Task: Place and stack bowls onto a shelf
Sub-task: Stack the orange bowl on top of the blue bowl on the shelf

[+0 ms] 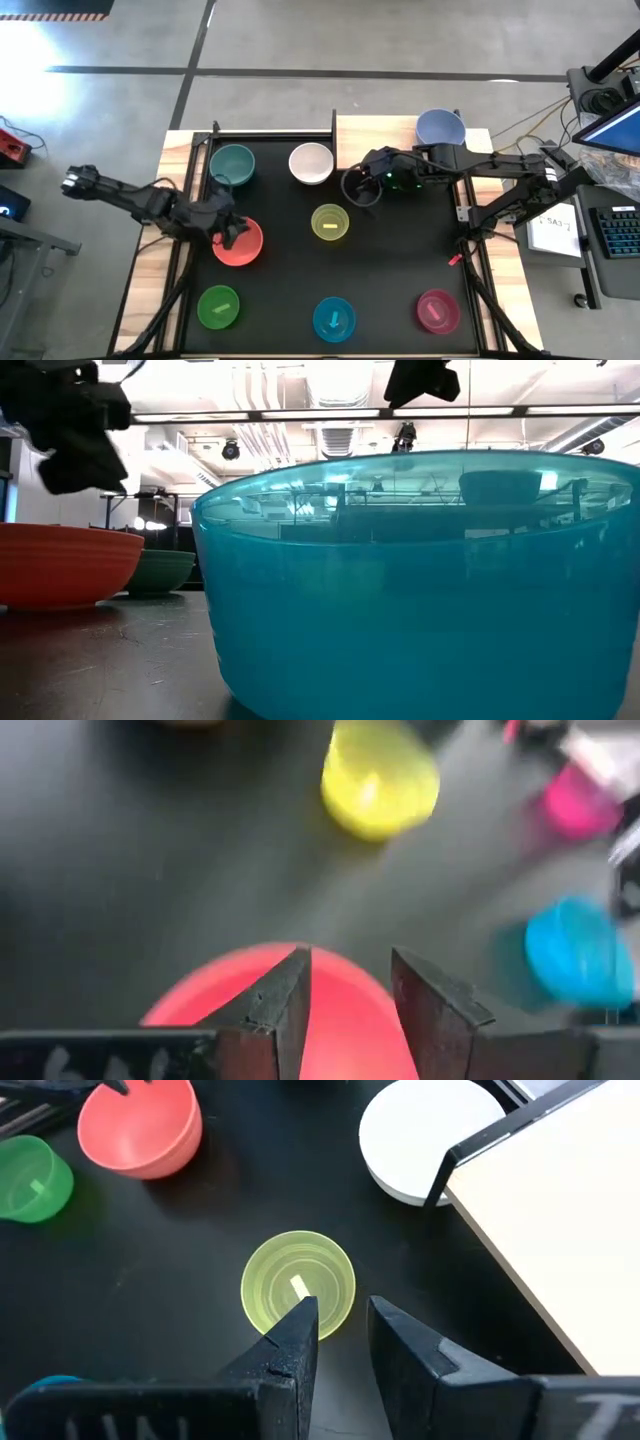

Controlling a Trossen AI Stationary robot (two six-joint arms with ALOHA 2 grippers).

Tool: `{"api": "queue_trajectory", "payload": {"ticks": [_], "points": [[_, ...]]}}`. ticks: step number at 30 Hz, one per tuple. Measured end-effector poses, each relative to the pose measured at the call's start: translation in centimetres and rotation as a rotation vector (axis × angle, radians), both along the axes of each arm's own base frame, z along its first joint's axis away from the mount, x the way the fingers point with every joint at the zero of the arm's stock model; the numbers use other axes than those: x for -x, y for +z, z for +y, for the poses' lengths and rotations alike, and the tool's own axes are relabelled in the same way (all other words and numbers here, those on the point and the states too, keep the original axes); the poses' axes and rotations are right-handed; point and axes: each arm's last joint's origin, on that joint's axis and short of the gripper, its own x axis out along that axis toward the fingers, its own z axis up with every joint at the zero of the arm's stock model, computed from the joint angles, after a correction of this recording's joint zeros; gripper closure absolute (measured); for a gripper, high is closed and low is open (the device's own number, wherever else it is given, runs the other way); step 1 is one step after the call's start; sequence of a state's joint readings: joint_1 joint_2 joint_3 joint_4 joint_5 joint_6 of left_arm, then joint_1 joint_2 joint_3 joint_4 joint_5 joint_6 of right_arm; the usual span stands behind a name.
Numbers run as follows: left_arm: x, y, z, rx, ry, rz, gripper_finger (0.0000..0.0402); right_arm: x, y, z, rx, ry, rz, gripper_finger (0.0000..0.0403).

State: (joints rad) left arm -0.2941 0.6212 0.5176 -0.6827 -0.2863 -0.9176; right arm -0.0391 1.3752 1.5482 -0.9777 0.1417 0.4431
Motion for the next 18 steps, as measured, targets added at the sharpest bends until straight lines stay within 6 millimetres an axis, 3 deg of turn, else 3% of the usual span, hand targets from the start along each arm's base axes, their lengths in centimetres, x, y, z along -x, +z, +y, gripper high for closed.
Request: {"api": "queue_trajectory", "payload": {"ticks": [8,18], "points": [[-2.0,0.9,-2.8,0.305,-0.258,0.244,0.0279,0.2,-0.1,0.0,0.011,0.014,0.019,0.0323],[-3.8,-0.5,-5.0,0.17,-0.33,0.546,0.0279,0.1,-0.1,0.0,0.025,0.033,0.024,0.0323]]}}
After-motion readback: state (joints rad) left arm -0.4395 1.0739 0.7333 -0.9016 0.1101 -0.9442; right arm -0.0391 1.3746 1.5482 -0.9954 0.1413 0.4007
